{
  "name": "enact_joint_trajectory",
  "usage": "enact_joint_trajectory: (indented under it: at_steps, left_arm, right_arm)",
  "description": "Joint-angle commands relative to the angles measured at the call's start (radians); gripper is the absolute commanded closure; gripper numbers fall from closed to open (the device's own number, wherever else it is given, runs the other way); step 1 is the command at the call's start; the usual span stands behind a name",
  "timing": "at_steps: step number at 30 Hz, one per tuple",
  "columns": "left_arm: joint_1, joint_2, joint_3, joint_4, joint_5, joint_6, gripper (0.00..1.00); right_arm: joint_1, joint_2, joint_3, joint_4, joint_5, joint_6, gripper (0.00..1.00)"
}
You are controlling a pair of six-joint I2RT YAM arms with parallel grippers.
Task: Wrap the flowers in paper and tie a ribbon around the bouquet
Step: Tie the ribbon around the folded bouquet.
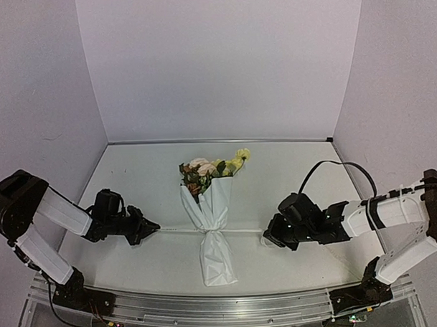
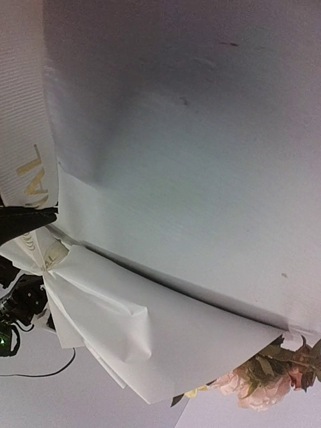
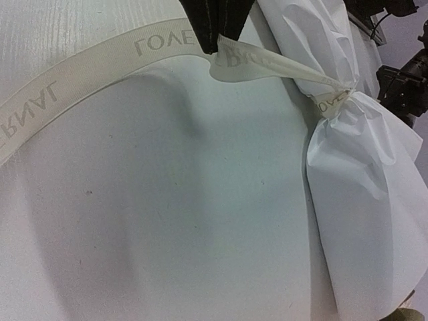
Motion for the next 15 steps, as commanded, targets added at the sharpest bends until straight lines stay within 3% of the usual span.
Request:
enact_joint_trajectory:
  at_steps: [1, 9, 15]
  left_arm:
    - [0.134, 0.081, 0.005, -0.109, -0.235, 0.081, 1.00]
    - [0.135, 0.159, 0.212, -0.192, -0.180, 0.195, 1.00]
    - [0.136, 0.080, 0.252, -0.325, -0.229, 0.280, 1.00]
  right_arm:
    - [-0.090, -0.048, -0.125, -0.370, 0.296, 0.109, 1.00]
    - [0.009, -0.039, -0.017, -0.408, 0.296, 0.018, 1.00]
    - [0.136, 0.084, 0.138, -0.440, 0.267, -0.054, 1.00]
